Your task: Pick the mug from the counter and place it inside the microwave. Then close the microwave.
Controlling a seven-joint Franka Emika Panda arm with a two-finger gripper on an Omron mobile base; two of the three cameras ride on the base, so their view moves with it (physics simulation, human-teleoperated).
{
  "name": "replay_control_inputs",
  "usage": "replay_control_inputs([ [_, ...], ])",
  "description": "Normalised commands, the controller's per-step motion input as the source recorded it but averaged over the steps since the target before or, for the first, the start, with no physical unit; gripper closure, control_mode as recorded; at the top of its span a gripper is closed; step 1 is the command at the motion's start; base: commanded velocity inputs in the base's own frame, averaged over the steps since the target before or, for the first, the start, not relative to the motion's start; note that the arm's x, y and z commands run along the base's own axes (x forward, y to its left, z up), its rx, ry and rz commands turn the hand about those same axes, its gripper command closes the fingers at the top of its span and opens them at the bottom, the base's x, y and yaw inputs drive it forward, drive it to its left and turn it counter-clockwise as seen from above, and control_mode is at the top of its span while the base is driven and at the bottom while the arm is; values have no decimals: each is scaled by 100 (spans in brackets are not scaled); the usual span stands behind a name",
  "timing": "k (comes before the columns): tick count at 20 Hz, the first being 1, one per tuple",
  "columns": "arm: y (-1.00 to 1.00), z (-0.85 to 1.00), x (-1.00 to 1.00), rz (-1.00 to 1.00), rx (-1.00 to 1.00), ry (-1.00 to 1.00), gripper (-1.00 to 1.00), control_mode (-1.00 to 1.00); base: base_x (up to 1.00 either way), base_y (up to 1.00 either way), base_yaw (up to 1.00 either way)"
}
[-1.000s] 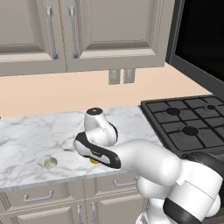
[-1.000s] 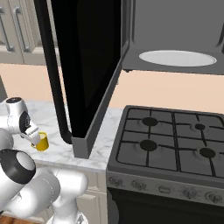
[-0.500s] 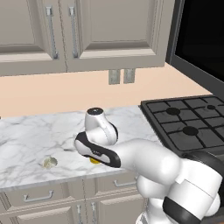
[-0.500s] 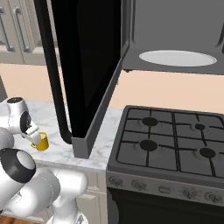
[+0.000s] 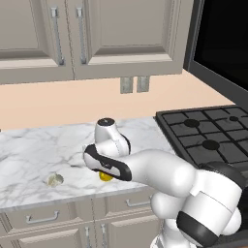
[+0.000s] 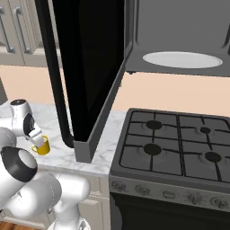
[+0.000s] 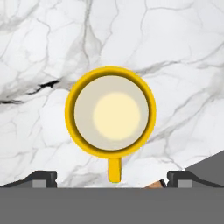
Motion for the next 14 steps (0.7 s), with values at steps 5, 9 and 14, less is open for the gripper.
replay_control_inputs([
  [5,0,-14,7,-2,0,0,-100,-100,0,0,0],
  [9,0,-18,0,-2,0,1,-100,-100,0,0,0],
  [14,0,-9,0,-2,0,0,-100,-100,0,0,0],
])
